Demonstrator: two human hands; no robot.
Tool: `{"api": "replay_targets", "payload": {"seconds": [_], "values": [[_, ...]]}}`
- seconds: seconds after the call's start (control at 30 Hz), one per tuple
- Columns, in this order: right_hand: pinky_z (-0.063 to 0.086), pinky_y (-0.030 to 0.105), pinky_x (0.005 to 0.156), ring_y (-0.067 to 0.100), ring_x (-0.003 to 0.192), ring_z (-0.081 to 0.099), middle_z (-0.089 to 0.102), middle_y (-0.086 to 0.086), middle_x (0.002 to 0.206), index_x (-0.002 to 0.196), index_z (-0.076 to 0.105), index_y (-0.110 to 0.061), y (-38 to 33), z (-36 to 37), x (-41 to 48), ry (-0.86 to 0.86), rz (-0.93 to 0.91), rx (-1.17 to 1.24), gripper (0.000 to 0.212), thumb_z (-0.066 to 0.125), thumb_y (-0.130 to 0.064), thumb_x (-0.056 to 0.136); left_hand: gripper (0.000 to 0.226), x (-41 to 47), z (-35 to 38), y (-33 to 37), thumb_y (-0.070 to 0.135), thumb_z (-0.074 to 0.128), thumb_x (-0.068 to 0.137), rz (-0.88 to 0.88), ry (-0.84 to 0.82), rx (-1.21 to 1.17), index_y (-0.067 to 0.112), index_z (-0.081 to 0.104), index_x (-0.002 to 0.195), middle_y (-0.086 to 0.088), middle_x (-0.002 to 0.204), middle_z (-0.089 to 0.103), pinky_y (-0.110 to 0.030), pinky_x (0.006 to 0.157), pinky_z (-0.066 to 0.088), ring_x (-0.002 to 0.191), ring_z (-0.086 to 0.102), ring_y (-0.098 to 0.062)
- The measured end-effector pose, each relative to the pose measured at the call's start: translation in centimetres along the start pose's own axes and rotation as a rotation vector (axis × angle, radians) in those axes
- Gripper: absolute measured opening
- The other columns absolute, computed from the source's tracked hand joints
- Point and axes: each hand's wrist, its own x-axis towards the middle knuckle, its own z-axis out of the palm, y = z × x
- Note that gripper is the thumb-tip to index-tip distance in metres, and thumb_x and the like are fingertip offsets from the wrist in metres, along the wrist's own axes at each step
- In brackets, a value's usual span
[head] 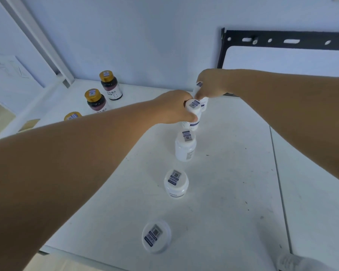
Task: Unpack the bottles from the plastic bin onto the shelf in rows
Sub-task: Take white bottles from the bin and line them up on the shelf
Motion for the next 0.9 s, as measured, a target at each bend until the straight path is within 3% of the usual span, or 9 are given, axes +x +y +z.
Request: {"api": "replay_targets", "payload": {"seconds": [0.07, 0.23, 0.37, 0.43, 0.57, 0.63, 0.7, 0.8, 0.9], "values": [[0.036, 0.034, 0.07, 0.025, 0.078, 0.045, 0.061, 0.023, 0.1, 0.11, 0.06, 0.003, 0.3, 0.4, 0.3, 0.013, 0.027, 0.051, 0.046, 0.068, -0.034, 0.083, 0.03, 0.2, 0.2, -0.2, 0.032, 0.074, 0.078, -0.007, -0.001, -0.015, 0.007, 0.063, 0.09, 0.004, 0.072, 0.054, -0.029, 0.057, 0.035, 0.061, 0.047, -0.014], [0.035, 0.03, 0.058, 0.025, 0.078, 0.047, 0.054, 0.009, 0.096, 0.111, 0.059, -0.003, 0.3, 0.8, 0.3, 0.059, -0.003, 0.119, 0.041, 0.069, -0.033, 0.086, 0.028, 0.5, 0.5, -0.1, 0.032, 0.074, 0.078, -0.018, -0.004, -0.053, 0.009, 0.063, 0.089, 0.007, 0.071, 0.054, -0.027, 0.058, 0.037, 0.063, 0.049, -0.013], [0.042, 0.034, 0.071, 0.026, 0.089, 0.053, 0.059, 0.008, 0.11, 0.124, 0.051, -0.009, 0.6, 1.5, 0.1, 0.132, -0.036, 0.149, 0.051, 0.067, -0.041, 0.088, 0.019, 0.2, 0.4, 0.4, 0.032, 0.075, 0.078, -0.026, -0.012, -0.048, 0.026, 0.057, 0.079, 0.012, 0.071, 0.057, -0.023, 0.056, 0.036, 0.063, 0.053, -0.004], [0.04, 0.033, 0.065, 0.025, 0.088, 0.053, 0.056, 0.006, 0.106, 0.125, 0.048, -0.009, 0.7, 1.5, -0.4, 0.157, -0.042, 0.164, 0.057, 0.067, -0.047, 0.087, 0.021, -0.1, 0.2, 0.6, 0.035, 0.077, 0.077, -0.038, -0.036, -0.039, 0.031, 0.059, 0.085, 0.012, 0.082, 0.065, -0.025, 0.062, 0.044, 0.075, 0.062, -0.006], [0.035, 0.031, 0.061, 0.024, 0.081, 0.047, 0.049, 0.0, 0.087, 0.094, 0.051, -0.015, 1.7, 0.3, -1.6, 0.179, -0.038, 0.122, 0.039, 0.062, -0.052, 0.089, 0.058, -0.9, -1.2, 1.1, 0.047, 0.076, 0.077, -0.111, -0.001, -0.027, 0.019, 0.06, 0.125, 0.004, 0.13, 0.063, -0.041, 0.098, 0.05, 0.116, 0.062, -0.016], [0.027, 0.03, 0.056, 0.021, 0.072, 0.038, 0.034, -0.006, 0.071, 0.068, 0.031, -0.023, 2.3, -0.7, -3.0, 0.168, -0.03, 0.083, 0.045, 0.058, -0.051, 0.091, 0.071, -1.6, -2.2, 1.7, 0.056, 0.074, 0.078, -0.148, 0.035, 0.008, 0.022, 0.053, 0.136, 0.009, 0.135, 0.057, -0.036, 0.101, 0.048, 0.12, 0.058, -0.012], [0.031, 0.032, 0.06, 0.025, 0.073, 0.043, 0.04, -0.002, 0.07, 0.065, 0.032, -0.02, 2.9, -1.7, -4.4, 0.169, -0.021, 0.036, 0.046, 0.056, -0.047, 0.093, 0.072, -2.4, -3.2, 2.4, 0.061, 0.07, 0.079, -0.156, 0.056, 0.067, 0.021, 0.052, 0.137, 0.01, 0.128, 0.056, -0.036, 0.102, 0.046, 0.117, 0.056, -0.011], [0.048, 0.039, 0.088, 0.035, 0.107, 0.06, 0.065, 0.016, 0.115, 0.105, 0.063, 0.0, 4.2, -2.4, -6.6, 0.175, -0.017, -0.011, 0.046, 0.058, -0.044, 0.094, 0.068, -3.6, -4.0, 3.7, 0.057, 0.069, 0.082, -0.134, 0.083, 0.132, 0.021, 0.051, 0.137, 0.009, 0.137, 0.054, -0.031, 0.098, 0.043, 0.122, 0.055, -0.012], [0.04, 0.04, 0.107, 0.027, 0.131, 0.048, 0.051, 0.003, 0.145, 0.142, 0.048, -0.013, 5.2, -2.7, -9.9, 0.171, -0.008, 0.004, 0.061, 0.061, -0.045, 0.093, 0.063, -4.6, -4.2, 5.7, 0.047, 0.071, 0.085, -0.093, 0.099, 0.175, 0.02, 0.051, 0.138, 0.007, 0.139, 0.054, -0.031, 0.099, 0.042, 0.125, 0.054, -0.014]]}}
